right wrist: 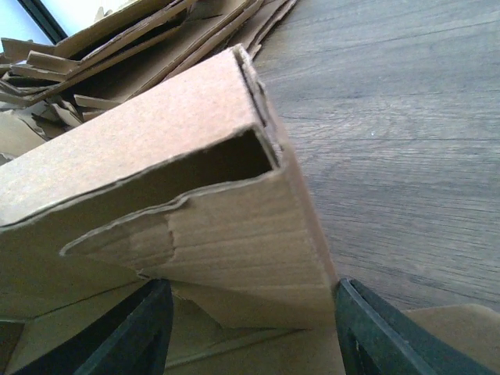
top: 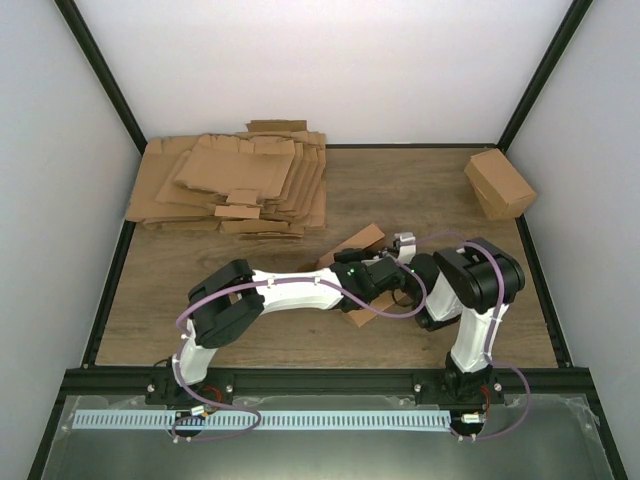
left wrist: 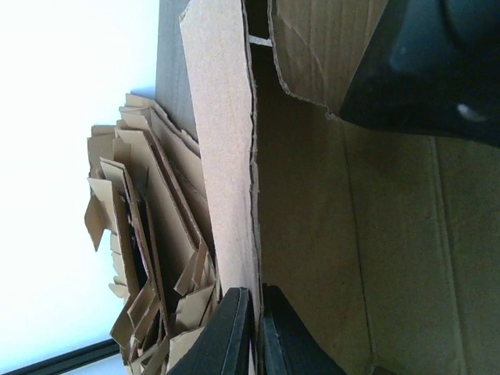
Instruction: Fold the paper box
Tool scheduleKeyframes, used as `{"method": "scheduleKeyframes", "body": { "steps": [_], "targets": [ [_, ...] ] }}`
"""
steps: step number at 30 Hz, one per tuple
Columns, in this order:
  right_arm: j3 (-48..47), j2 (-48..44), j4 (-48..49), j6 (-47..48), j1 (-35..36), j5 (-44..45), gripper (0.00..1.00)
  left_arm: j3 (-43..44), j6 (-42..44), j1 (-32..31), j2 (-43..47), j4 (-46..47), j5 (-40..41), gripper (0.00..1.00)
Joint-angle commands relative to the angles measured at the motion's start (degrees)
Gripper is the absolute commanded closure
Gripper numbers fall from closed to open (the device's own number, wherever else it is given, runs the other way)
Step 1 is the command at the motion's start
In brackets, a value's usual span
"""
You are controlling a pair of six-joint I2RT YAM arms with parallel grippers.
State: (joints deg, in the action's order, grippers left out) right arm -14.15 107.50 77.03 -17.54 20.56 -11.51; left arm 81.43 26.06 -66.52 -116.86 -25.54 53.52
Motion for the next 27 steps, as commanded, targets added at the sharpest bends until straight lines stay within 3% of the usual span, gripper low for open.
{"method": "scheduleKeyframes", "body": {
  "steps": [1, 15, 21, 27],
  "targets": [
    [-2.56, 1.5, 4.86, -1.91, -2.17, -5.78, 0.41, -0.76, 1.43, 0.94, -0.24, -2.32, -2.75, 0.95],
    [-4.99, 2.26, 2.06, -5.11, -5.16, -7.83, 0.49, -3.11, 1.05, 1.02, 1.16, -2.48, -1.94, 0.96],
    [-7.94, 3.22, -1.96, -3.57, -5.04, -10.06, 0.42, -3.58, 1.05, 1.03, 2.68, -2.5, -2.61, 0.96],
    [-9.09, 2.88, -4.26, -1.68, -4.04, -9.19, 0.54, -5.26, 1.2, 0.74, 4.49, -2.05, -4.85, 0.96]
  ]
}}
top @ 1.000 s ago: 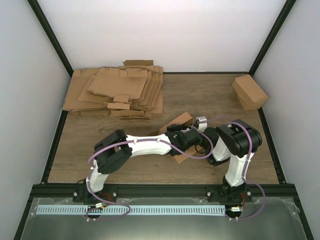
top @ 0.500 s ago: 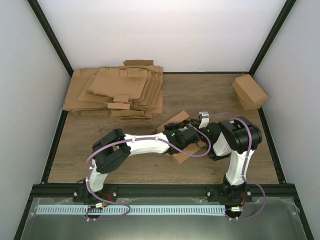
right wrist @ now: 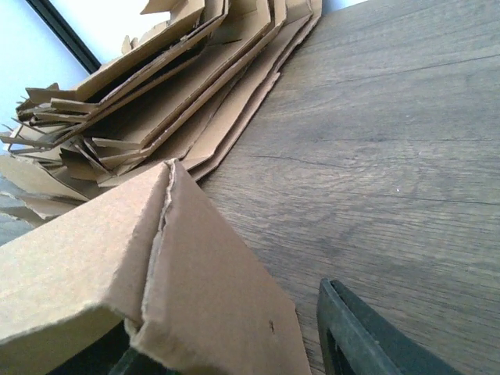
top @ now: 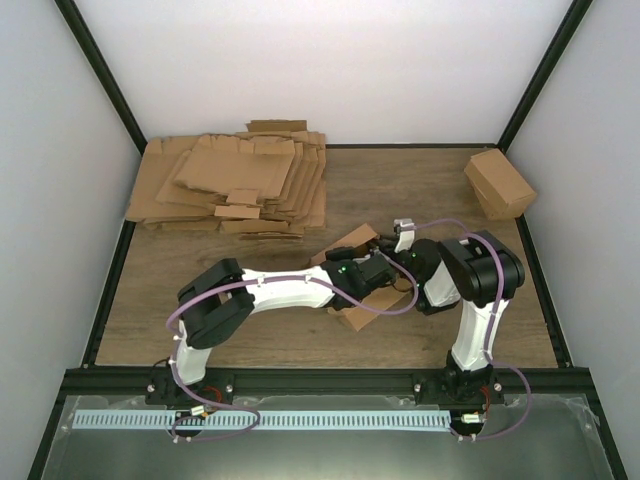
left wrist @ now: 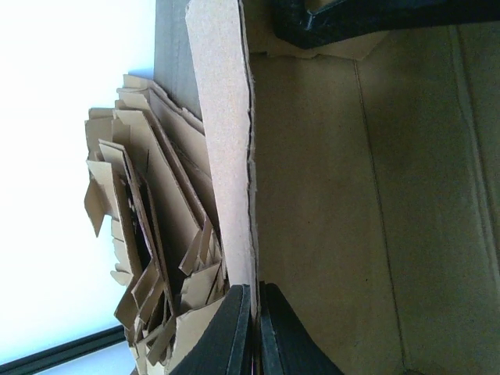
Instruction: Fold the paper box
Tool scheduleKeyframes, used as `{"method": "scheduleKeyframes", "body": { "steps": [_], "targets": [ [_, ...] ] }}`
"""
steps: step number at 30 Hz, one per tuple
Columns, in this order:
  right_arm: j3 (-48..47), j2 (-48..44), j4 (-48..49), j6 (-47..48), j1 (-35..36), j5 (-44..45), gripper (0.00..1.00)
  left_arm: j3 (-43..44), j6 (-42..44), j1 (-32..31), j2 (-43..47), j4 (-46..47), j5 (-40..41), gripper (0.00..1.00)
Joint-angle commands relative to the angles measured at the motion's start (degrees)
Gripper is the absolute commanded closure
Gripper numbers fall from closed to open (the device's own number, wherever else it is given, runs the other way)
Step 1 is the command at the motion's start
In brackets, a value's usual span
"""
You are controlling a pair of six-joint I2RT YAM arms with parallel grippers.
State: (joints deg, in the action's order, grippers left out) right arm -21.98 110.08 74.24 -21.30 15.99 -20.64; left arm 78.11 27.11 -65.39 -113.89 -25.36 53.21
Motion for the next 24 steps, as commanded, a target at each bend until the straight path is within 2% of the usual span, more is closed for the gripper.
{"method": "scheduleKeyframes", "body": {
  "steps": [1, 4, 8, 11, 14, 17, 19, 21, 24],
  "targets": [
    [-1.37, 0.12, -1.63, 2.4, 0.8, 0.09, 0.56, -2.04, 0.07, -0.57, 1.68, -2.23, -4.86, 0.96],
    [-1.54, -0.4, -2.28, 3.94, 2.51, 0.99, 0.65, -2.34, 0.08, -0.96, 1.78, -2.07, -5.21, 0.96],
    [-1.02, -1.37, -2.81, 6.07, 4.82, 4.57, 0.71, -1.97, -0.3, -1.05, 1.73, -1.96, -5.27, 0.96],
    [-0.74, -2.13, -3.62, 7.4, 6.36, 8.63, 0.75, -0.99, -1.9, -1.06, 2.19, -2.78, -6.32, 0.88],
    [0.16, -2.41, -2.66, 7.74, 7.18, 10.95, 0.8, 0.37, -4.71, -1.14, 3.73, -4.17, -9.19, 0.72],
    [0.53, -2.55, -2.41, 8.36, 7.5, 11.75, 0.86, 1.3, -8.37, -1.0, 7.3, -5.14, -13.37, 0.48],
    [0.87, -2.64, -2.39, 8.89, 7.72, 12.01, 0.95, 1.8, -11.14, -0.53, 10.29, -5.36, -17.17, 0.35],
    [1.05, -2.64, -2.21, 9.39, 7.99, 12.11, 0.99, 2.59, -13.59, 0.53, 12.89, -5.81, -21.25, 0.26],
    [1.48, -2.77, -1.93, 10.05, 8.49, 12.29, 0.99, 4.48, -17.09, 3.42, 15.22, -7.8, -27.27, 0.21]
  ]
}}
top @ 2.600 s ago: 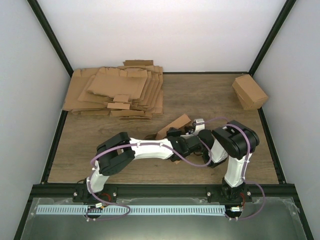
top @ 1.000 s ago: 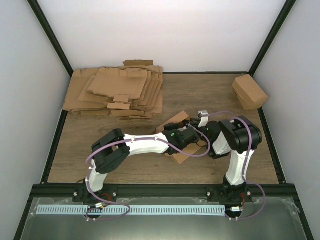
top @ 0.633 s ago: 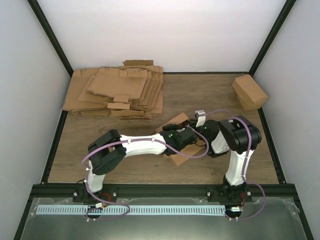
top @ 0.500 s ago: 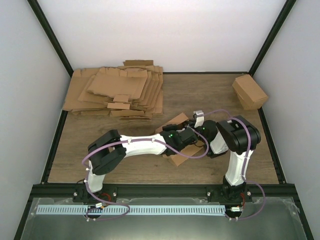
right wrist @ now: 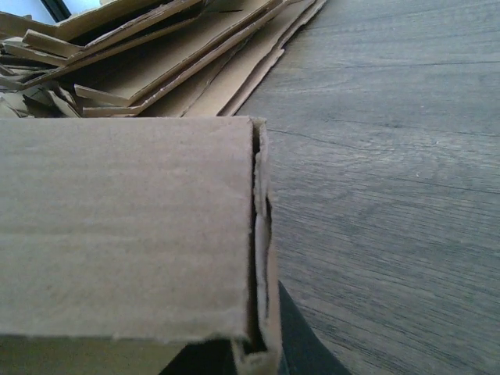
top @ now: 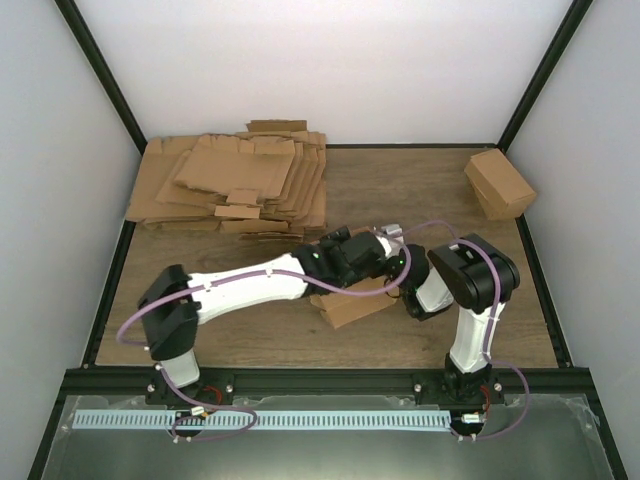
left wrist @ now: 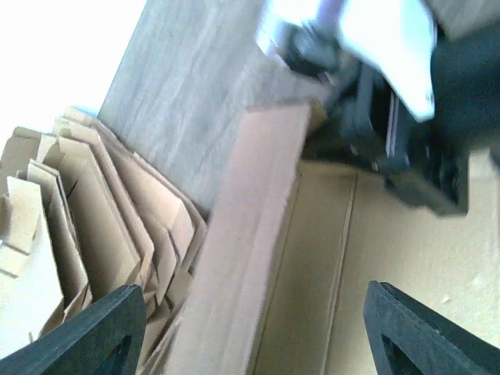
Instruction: Fold the paper box
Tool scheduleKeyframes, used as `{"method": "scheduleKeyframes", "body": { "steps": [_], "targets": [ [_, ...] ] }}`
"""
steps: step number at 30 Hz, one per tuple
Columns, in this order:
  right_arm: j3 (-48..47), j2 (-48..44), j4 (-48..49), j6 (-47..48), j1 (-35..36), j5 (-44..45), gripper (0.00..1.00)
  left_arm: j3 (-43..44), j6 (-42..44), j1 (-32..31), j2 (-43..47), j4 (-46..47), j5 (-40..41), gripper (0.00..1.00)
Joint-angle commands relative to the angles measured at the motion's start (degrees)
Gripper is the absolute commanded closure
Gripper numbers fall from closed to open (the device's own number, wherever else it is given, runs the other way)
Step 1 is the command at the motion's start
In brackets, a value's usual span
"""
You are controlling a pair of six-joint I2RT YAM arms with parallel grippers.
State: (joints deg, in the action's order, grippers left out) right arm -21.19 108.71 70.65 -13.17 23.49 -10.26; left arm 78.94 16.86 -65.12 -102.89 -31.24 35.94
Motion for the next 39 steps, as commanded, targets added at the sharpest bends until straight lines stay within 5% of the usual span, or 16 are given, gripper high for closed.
{"method": "scheduleKeyframes", "body": {
  "steps": [1, 9, 19, 28, 35, 39],
  "targets": [
    [0.78, -1.52, 1.5, 2.29, 1.22, 1.97, 0.99, 4.62, -8.08, 4.61, 4.45, -2.79, -11.97, 0.2],
    [2.34, -4.27, 0.1, 5.06, 5.61, 0.14, 0.99, 10.53, -14.43, 18.48, 1.47, -7.29, -28.86, 0.2],
    [3.79, -10.36, -9.55, 3.96, 17.65, 11.52, 0.99, -4.55, -17.92, 21.22, 5.01, 3.57, -43.98, 0.31],
    [5.66, -9.32, -8.5, 1.22, 23.99, 18.5, 0.88, -15.4, -21.86, 21.32, 8.33, 10.32, -47.27, 0.52],
    [6.76, -7.21, -0.51, 2.31, 25.6, 24.54, 0.75, -17.12, -24.16, 21.31, 8.64, 11.43, -48.52, 0.57],
    [6.76, -4.92, 5.3, 3.14, 25.65, 26.53, 0.78, -16.39, -25.12, 21.28, 8.46, 10.54, -49.06, 0.58]
  ]
}}
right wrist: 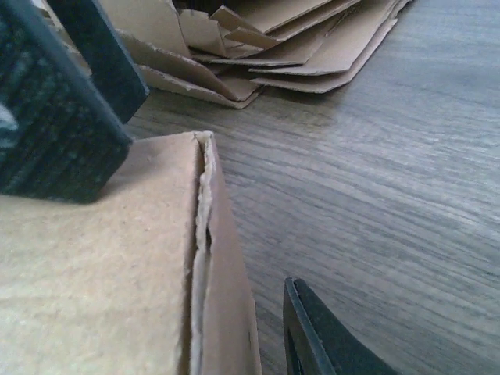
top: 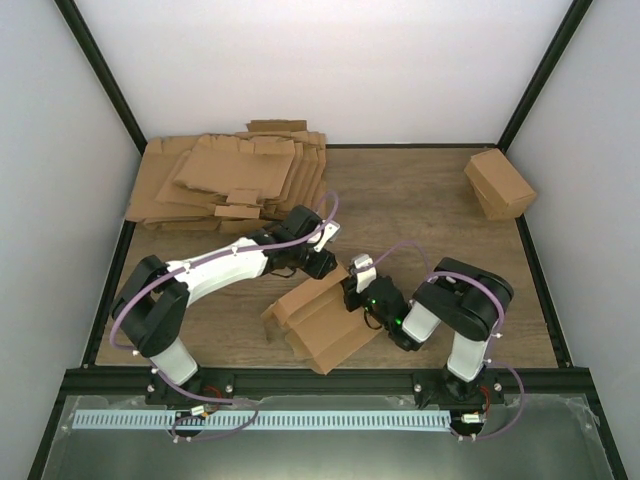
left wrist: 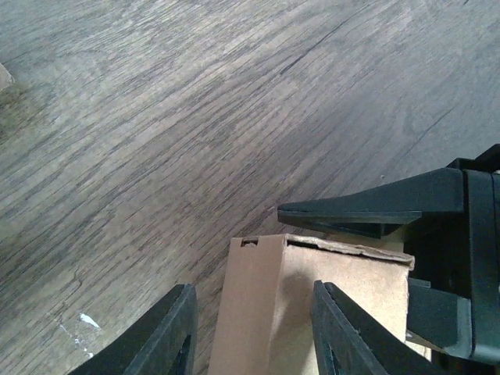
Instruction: Fold the paper box
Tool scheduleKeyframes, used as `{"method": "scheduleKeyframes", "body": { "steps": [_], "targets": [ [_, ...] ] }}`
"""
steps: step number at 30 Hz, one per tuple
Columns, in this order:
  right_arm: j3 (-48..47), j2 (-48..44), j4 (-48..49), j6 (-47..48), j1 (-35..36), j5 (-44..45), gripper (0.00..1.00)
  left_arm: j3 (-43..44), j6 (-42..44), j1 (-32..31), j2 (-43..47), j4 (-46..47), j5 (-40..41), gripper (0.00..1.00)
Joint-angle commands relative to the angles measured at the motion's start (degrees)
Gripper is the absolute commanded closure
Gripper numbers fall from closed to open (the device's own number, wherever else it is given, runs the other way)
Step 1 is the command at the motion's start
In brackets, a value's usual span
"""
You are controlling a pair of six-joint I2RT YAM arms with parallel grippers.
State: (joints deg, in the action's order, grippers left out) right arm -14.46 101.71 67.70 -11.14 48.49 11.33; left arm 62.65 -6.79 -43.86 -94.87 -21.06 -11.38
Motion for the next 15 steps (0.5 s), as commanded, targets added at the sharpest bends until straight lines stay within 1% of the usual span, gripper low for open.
{"method": "scheduleKeyframes", "body": {
  "steps": [1, 3, 4, 5, 6, 7, 8, 11, 15],
  "targets": [
    [0.42, 2.03, 9.94, 0.89, 0.64, 5.49, 0.79, 0.0, -1.8, 0.01, 0.33, 0.28, -2.03, 0.58],
    [0.82, 1.81, 12.13, 1.23, 0.64, 5.61, 0.83, 0.1, -2.74, 0.08, 0.05, 0.06, -3.03, 0.58],
    [0.53, 1.67, 11.96, 1.54, 0.64, 5.25, 0.93, 0.1, -3.11, 0.16, -0.07, 0.05, -3.52, 0.58],
    [0.12, 1.53, 11.32, 1.53, 0.63, 4.82, 0.99, 0.14, -3.4, 0.16, 0.07, -0.07, -3.71, 0.58],
    [-0.23, 1.25, 10.53, 1.42, 0.64, 4.18, 0.99, 0.25, -3.63, 0.17, 0.35, -0.28, -3.23, 0.57],
    [-0.48, 0.64, 9.63, 1.01, 0.64, 3.36, 0.99, 0.34, -3.97, 0.17, 1.21, -0.67, -2.07, 0.55],
    [-0.79, -0.38, 7.77, 0.2, 0.64, 2.97, 0.99, 0.48, -4.22, 0.15, 2.78, -1.22, -0.47, 0.51],
    [-1.64, -5.05, -0.05, -4.94, 0.64, 5.03, 0.99, 2.16, -4.86, 0.15, 10.94, -4.66, 5.4, 0.33],
    [-2.09, -14.17, -14.7, -17.69, 0.64, 9.89, 0.99, 6.98, -6.19, 0.06, 21.99, -12.96, 12.41, 0.13]
  ]
}}
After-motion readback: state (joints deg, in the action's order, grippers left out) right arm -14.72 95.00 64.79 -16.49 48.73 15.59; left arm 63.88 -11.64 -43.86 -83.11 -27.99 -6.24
